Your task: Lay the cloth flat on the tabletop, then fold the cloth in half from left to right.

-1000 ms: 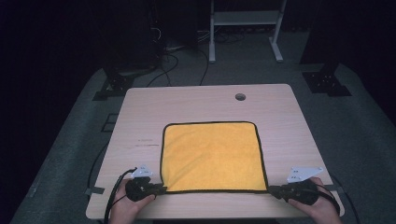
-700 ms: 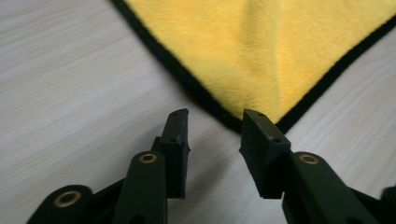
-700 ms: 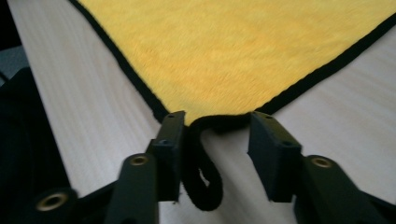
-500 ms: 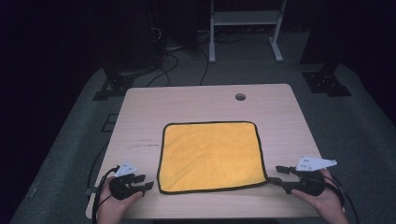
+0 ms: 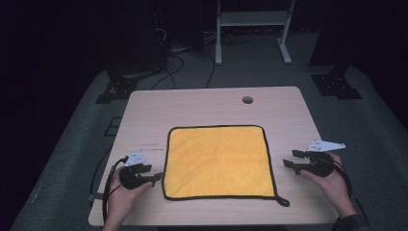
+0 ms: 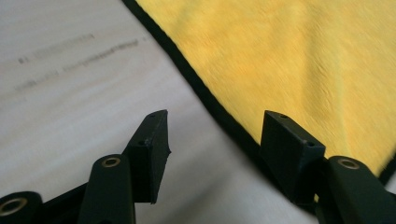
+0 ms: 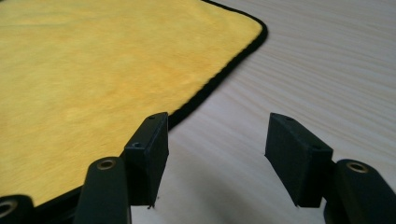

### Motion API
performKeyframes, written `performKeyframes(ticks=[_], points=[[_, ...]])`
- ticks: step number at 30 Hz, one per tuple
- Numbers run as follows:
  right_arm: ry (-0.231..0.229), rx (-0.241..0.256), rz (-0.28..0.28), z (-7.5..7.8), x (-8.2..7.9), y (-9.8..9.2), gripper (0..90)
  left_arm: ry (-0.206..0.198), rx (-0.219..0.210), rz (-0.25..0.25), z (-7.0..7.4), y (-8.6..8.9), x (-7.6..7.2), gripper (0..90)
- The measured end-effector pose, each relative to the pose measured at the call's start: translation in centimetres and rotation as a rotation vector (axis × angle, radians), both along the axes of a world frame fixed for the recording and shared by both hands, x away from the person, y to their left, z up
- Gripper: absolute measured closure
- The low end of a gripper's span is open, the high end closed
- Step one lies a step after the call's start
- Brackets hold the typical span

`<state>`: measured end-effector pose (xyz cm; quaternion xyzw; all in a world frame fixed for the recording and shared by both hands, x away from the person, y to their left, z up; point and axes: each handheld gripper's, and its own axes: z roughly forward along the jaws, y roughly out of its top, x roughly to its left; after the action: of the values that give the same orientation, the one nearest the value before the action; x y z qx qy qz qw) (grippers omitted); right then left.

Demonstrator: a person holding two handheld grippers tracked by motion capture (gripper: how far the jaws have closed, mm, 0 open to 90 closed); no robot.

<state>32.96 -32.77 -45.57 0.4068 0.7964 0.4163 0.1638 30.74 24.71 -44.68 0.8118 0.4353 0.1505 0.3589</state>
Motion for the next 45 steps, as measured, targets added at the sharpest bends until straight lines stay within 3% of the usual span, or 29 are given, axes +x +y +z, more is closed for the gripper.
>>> performKeyframes(ticks=[8,16,21,27,37,41,45], points=[[0.031,-0.032,-0.093,-1.5,2.5,-0.4,39.6,-0.025,0.011,0.015,-0.3,-1.3,3.6,37.7],[0.047,-0.058,-0.123,-2.4,2.9,-0.7,36.1,-0.012,0.038,0.032,-1.2,-2.2,6.2,36.7],[0.051,-0.077,-0.125,-2.7,3.0,-0.6,33.5,-0.012,0.074,0.042,-1.9,-2.3,6.6,37.8],[0.027,-0.093,-0.119,-3.0,2.9,-0.2,29.1,-0.028,0.074,0.074,-2.0,-1.8,7.0,39.6],[0.028,-0.093,-0.116,-3.0,2.9,-0.1,28.4,-0.032,0.067,0.072,-2.5,-2.2,7.1,41.0],[0.028,-0.093,-0.113,-3.0,2.9,-0.1,27.9,-0.043,0.061,0.074,-2.7,-2.0,7.1,39.6],[0.028,-0.094,-0.113,-3.0,2.9,-0.1,27.9,-0.041,0.063,0.107,-2.7,-2.1,7.0,35.2]])
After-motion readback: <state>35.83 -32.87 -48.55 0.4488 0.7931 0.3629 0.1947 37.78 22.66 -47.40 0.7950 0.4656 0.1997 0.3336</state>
